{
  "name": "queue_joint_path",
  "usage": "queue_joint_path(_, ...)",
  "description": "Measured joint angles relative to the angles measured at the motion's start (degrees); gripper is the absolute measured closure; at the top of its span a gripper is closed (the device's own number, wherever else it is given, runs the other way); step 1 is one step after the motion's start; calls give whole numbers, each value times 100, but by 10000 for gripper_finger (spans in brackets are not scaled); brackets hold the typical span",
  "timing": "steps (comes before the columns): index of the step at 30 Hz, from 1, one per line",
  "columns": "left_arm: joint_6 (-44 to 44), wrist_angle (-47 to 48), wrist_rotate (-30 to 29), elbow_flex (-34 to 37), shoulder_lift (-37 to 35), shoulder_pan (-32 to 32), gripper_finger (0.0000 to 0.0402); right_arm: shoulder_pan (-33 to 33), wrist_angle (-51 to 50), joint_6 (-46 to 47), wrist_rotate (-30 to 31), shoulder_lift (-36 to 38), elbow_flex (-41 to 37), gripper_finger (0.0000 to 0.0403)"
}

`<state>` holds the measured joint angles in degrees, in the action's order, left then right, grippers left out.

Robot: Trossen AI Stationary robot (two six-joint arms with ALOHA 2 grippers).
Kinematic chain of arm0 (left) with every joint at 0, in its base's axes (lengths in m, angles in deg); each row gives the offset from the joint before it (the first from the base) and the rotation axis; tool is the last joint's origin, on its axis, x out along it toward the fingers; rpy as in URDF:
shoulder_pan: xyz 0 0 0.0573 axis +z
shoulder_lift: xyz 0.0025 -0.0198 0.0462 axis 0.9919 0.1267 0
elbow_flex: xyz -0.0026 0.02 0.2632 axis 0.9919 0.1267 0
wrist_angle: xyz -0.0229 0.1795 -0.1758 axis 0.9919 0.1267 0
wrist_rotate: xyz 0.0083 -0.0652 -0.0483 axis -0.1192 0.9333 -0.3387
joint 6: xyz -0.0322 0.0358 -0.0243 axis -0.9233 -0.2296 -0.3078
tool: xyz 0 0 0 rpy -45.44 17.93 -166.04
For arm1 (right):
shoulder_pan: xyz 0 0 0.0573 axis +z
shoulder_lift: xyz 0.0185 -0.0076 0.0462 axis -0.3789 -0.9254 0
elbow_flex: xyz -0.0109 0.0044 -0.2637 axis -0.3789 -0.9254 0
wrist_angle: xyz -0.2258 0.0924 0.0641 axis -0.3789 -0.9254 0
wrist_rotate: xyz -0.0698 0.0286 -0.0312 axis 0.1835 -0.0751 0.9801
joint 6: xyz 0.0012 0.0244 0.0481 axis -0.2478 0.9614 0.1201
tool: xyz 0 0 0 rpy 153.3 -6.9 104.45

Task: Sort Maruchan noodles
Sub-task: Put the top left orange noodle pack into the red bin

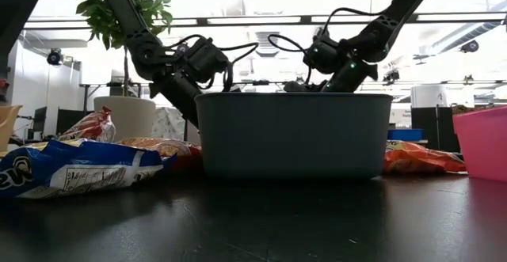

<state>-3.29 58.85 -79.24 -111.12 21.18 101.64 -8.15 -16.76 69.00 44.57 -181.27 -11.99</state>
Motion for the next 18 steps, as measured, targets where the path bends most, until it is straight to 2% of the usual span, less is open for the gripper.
queue_joint_path(12, -3, 0, 0, 3, 0, 0, 401, 1, 1082, 395, 2, -2, -641, 122)
queue_joint_path(18, -22, 0, 0, 4, 0, 0, 401, 15, 1121, 439, 4, -2, -657, 122)
